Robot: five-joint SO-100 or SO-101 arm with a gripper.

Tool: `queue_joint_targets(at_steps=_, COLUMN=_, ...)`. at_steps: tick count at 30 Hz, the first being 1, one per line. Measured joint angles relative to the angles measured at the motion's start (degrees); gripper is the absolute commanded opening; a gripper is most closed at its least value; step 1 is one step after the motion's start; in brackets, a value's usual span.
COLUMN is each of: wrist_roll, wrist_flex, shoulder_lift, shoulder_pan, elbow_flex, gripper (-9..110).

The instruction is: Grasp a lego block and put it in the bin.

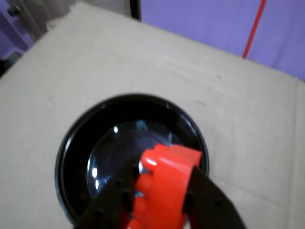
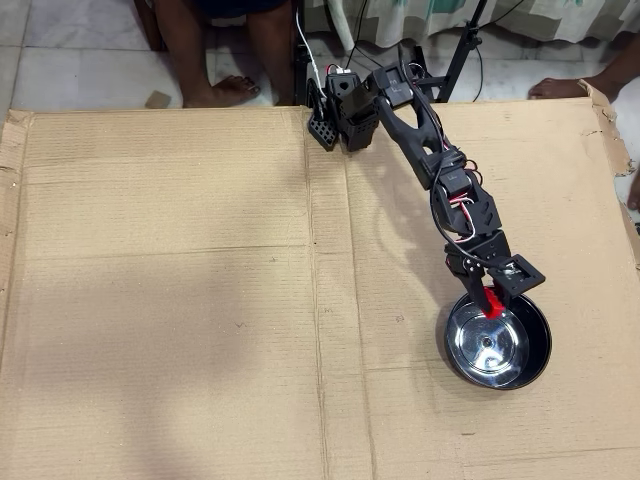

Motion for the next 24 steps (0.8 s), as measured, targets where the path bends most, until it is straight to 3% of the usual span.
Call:
queue_joint_targets(at_steps=11, wrist_roll=0.0, wrist_flex=-15.8, shoulder_lift=-6.8, shoulder_pan=-1.1, elbow_flex=0.0, gripper=0)
queue_joint_targets(at_steps=24, wrist_roll=0.2, wrist_flex=-19.1, shoulder_lift=-12.5, shoulder_pan=-1.1, elbow_flex=-1.0, gripper=0)
